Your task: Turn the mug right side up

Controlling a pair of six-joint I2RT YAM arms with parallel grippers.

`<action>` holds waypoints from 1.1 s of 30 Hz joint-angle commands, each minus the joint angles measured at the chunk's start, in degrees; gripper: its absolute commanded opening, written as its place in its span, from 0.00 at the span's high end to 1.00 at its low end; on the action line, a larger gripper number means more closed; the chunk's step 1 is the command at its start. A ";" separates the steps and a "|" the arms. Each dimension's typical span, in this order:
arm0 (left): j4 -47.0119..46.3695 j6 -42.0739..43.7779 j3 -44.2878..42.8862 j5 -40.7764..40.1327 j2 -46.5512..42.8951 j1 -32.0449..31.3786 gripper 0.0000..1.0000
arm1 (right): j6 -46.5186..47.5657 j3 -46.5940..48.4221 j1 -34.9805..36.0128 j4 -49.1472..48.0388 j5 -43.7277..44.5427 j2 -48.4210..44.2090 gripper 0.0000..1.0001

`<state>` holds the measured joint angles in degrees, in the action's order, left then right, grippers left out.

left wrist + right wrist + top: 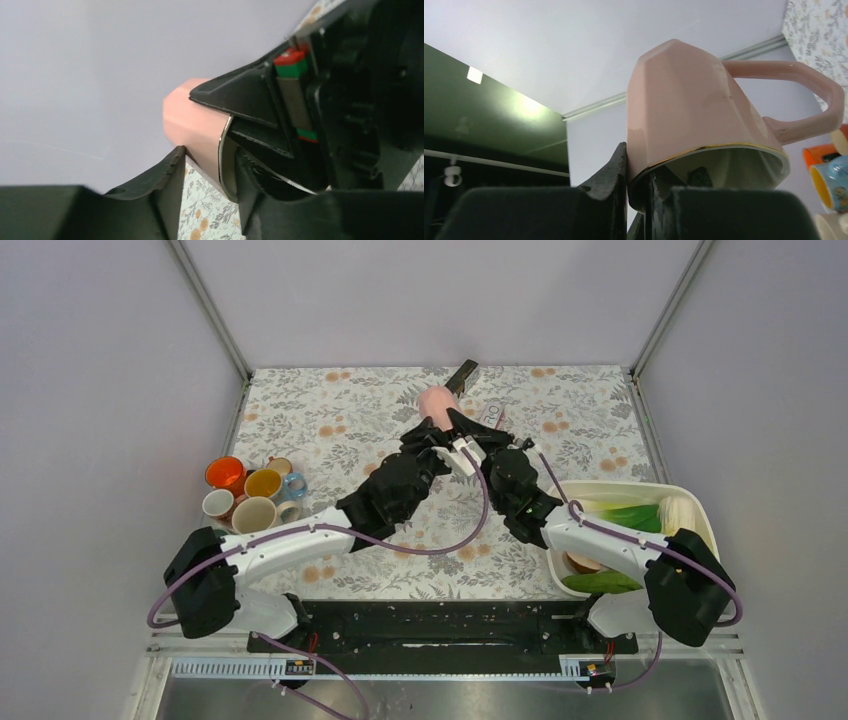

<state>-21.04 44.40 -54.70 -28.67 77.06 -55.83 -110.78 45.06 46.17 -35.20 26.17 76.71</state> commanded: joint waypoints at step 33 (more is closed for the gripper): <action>49.74 -32.86 -13.99 26.95 -9.39 31.79 1.00 | 29.40 -7.11 -0.49 7.77 -11.18 -6.02 0.34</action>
<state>12.97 19.77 -61.73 -16.19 79.55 -28.77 -100.40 33.56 46.33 -36.51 19.14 76.18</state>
